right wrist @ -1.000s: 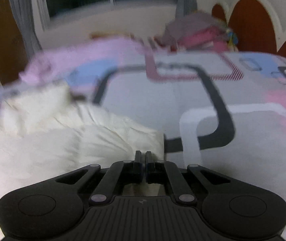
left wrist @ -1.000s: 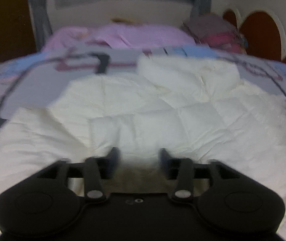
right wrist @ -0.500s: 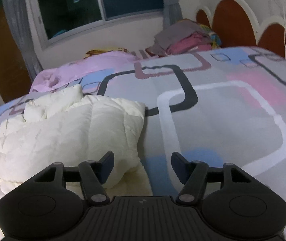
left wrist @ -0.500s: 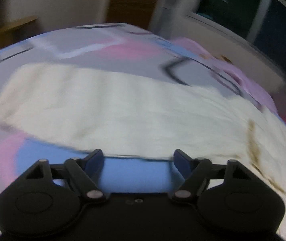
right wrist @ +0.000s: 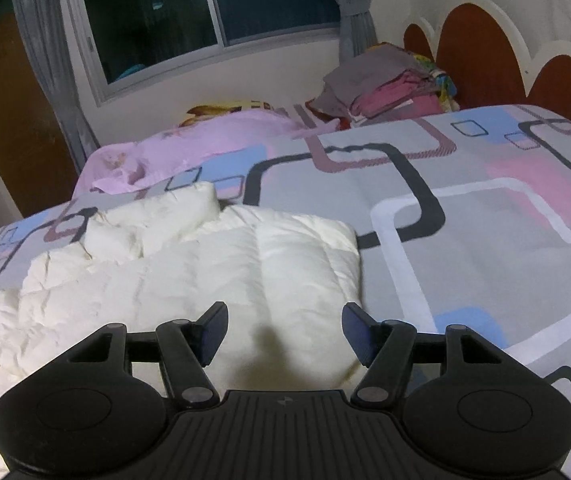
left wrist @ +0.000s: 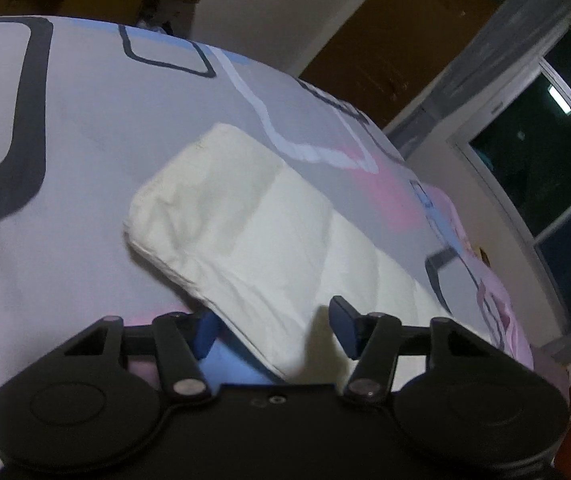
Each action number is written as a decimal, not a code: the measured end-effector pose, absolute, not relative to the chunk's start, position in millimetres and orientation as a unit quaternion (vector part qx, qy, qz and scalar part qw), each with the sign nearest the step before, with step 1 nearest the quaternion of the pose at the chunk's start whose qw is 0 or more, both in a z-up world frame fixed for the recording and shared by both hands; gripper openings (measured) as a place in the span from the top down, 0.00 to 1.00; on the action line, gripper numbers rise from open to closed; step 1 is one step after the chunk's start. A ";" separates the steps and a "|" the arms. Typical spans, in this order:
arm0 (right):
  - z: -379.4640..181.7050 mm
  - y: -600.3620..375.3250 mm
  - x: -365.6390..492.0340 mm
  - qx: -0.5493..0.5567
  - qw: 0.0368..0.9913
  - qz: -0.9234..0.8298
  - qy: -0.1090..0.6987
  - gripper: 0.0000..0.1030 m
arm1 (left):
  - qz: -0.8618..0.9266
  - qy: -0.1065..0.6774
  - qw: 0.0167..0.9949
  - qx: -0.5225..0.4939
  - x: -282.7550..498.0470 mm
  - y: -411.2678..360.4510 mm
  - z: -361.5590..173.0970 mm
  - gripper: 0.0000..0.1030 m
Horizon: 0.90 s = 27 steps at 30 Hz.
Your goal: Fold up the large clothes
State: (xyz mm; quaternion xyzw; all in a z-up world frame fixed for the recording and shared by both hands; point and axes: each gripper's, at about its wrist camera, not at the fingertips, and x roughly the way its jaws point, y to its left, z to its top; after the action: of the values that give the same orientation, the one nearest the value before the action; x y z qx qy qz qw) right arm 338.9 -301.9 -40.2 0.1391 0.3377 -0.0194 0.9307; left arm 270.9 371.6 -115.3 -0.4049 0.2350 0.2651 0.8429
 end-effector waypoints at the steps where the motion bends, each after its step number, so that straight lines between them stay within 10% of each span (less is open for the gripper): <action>1: -37.6 -300.3 338.9 0.140 0.931 -0.022 0.335 0.38 | 0.265 0.232 0.843 -0.407 274.8 377.3 -116.0 0.47; 4: -30.1 -292.7 336.0 0.137 0.934 -0.030 0.329 0.38 | 0.267 0.228 0.844 -0.405 276.3 381.1 -114.4 0.53; 6: -27.3 -290.3 334.8 0.135 0.934 -0.036 0.328 0.38 | 0.254 0.225 0.855 -0.392 283.9 381.5 -106.9 0.93; 27: -20.2 -325.9 326.7 0.178 0.935 -0.052 0.301 0.38 | -0.110 0.256 0.946 -0.168 446.4 86.5 -4.2 0.94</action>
State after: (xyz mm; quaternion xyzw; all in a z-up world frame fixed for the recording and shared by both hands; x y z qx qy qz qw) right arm 326.7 -325.9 -20.2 0.1780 0.3013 -0.0517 0.9353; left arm 446.4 86.5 -4.2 -0.1679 0.2563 -0.1098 0.9456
